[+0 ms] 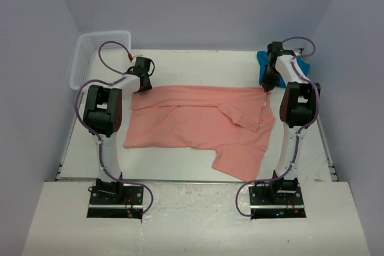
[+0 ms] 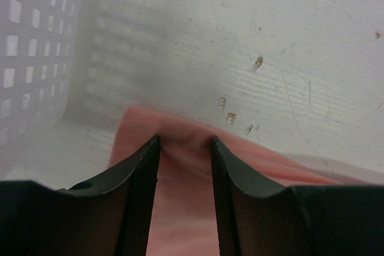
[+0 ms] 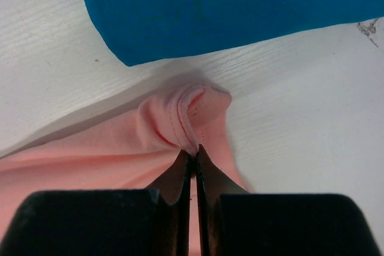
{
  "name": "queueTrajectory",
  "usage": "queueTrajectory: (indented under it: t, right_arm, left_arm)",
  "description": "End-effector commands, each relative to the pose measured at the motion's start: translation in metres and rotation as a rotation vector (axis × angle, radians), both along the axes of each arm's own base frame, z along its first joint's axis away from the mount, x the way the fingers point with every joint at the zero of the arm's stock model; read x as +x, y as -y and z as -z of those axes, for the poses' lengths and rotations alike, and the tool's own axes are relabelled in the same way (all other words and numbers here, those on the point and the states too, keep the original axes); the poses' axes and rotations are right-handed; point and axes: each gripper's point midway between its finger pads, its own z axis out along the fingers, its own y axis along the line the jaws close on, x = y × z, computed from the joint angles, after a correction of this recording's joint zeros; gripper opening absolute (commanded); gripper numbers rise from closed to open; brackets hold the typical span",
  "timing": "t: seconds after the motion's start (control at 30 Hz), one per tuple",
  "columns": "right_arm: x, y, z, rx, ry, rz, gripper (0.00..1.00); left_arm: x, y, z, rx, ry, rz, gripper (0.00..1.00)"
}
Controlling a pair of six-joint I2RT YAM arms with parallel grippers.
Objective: Fold and stack the t-shirts
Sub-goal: Fold the flattened tshirt in 1/3 of the way
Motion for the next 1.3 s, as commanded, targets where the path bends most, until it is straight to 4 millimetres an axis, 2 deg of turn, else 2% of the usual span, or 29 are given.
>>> queueTrajectory:
  t: [0.0, 0.03, 0.07, 0.13, 0.17, 0.27, 0.3, 0.4, 0.43, 0.5, 0.53, 0.57, 0.63, 0.67, 0.7, 0.73, 0.77, 0.8, 0.83, 0.87, 0.93, 0.97, 1.1, 1.17, 1.2, 1.27]
  right_arm:
    - [0.012, 0.014, -0.028, -0.034, 0.081, 0.022, 0.0]
    - [0.013, 0.012, -0.028, -0.027, 0.083, 0.02, 0.01]
    - [0.016, 0.012, -0.029, -0.026, 0.094, 0.014, 0.13]
    - [0.019, 0.012, -0.035, -0.031, 0.124, 0.007, 0.23]
    - [0.023, 0.013, -0.041, -0.034, 0.15, 0.003, 0.33]
    - [0.029, 0.017, -0.063, -0.057, 0.204, 0.01, 0.46]
    - [0.033, 0.016, -0.074, -0.056, 0.232, 0.005, 0.48]
    - [0.037, 0.017, -0.099, -0.07, 0.282, 0.007, 0.52]
    - [0.036, 0.016, -0.114, -0.075, 0.309, 0.006, 0.53]
    - [0.03, 0.009, -0.126, -0.082, 0.326, -0.009, 0.56]
    - [0.026, 0.005, -0.142, -0.085, 0.358, -0.018, 0.59]
    - [0.023, 0.001, -0.148, -0.092, 0.365, -0.022, 0.61]
    - [0.013, -0.023, -0.151, -0.088, 0.363, -0.074, 0.63]
    - [0.004, -0.039, -0.155, -0.068, 0.37, -0.105, 0.63]
    - [-0.003, -0.041, -0.153, -0.055, 0.361, -0.114, 0.63]
    - [-0.006, -0.056, -0.162, -0.039, 0.394, -0.15, 0.61]
    - [-0.016, -0.064, -0.15, -0.027, 0.361, -0.17, 0.58]
    - [-0.021, -0.072, -0.147, -0.011, 0.354, -0.192, 0.51]
    - [-0.023, -0.09, -0.144, 0.021, 0.362, -0.232, 0.13]
    - [-0.032, -0.098, -0.136, 0.037, 0.336, -0.25, 0.0]
    - [-0.038, -0.118, -0.125, 0.08, 0.324, -0.291, 0.0]
    - [-0.042, -0.129, -0.121, 0.129, 0.318, -0.309, 0.0]
    - [-0.052, -0.163, -0.092, 0.228, 0.258, -0.376, 0.0]
    - [-0.054, -0.18, -0.084, 0.245, 0.226, -0.406, 0.0]
    - [-0.055, -0.184, -0.072, 0.241, 0.196, -0.414, 0.0]
    - [-0.059, -0.2, -0.062, 0.238, 0.169, -0.435, 0.0]
  left_arm:
    - [-0.002, -0.01, 0.016, 0.0, -0.04, -0.014, 0.41]
    - [-0.001, -0.007, 0.014, -0.01, -0.034, -0.004, 0.41]
    - [0.0, -0.006, 0.012, -0.011, -0.03, 0.009, 0.42]
    - [0.006, 0.0, -0.003, -0.038, 0.017, 0.035, 0.44]
    - [0.005, 0.001, -0.007, -0.043, 0.028, 0.051, 0.51]
    - [0.014, 0.011, -0.039, -0.084, 0.12, 0.092, 0.74]
    - [0.016, 0.013, -0.057, -0.091, 0.155, 0.098, 0.77]
    - [0.02, 0.019, -0.086, -0.088, 0.227, 0.122, 0.86]
    - [0.02, 0.019, -0.107, -0.078, 0.268, 0.117, 0.86]
    - [0.02, 0.03, -0.129, -0.067, 0.322, 0.158, 0.88]
    - [0.018, 0.035, -0.147, -0.069, 0.356, 0.174, 0.89]
    - [0.018, 0.044, -0.156, -0.069, 0.374, 0.199, 0.9]
    - [0.013, 0.062, -0.168, -0.101, 0.387, 0.241, 0.91]
    - [0.009, 0.077, -0.167, -0.144, 0.381, 0.276, 0.91]
    - [0.007, 0.08, -0.164, -0.155, 0.37, 0.29, 0.9]
    - [0.001, 0.093, -0.157, -0.185, 0.349, 0.315, 0.87]
    - [-0.003, 0.105, -0.151, -0.215, 0.331, 0.349, 0.84]
    - [-0.006, 0.11, -0.145, -0.216, 0.317, 0.36, 0.79]
    - [-0.012, 0.122, -0.139, -0.221, 0.296, 0.392, 0.68]
    - [-0.018, 0.127, -0.129, -0.221, 0.264, 0.406, 0.37]
    - [-0.025, 0.134, -0.11, -0.227, 0.21, 0.413, 0.03]
    - [-0.029, 0.135, -0.102, -0.231, 0.183, 0.411, 0.0]
    - [-0.034, 0.131, -0.073, -0.215, 0.114, 0.387, 0.0]
    - [-0.035, 0.129, -0.066, -0.205, 0.094, 0.381, 0.0]
    - [-0.035, 0.128, -0.06, -0.196, 0.082, 0.373, 0.0]
    - [-0.033, 0.126, -0.052, -0.186, 0.064, 0.364, 0.0]
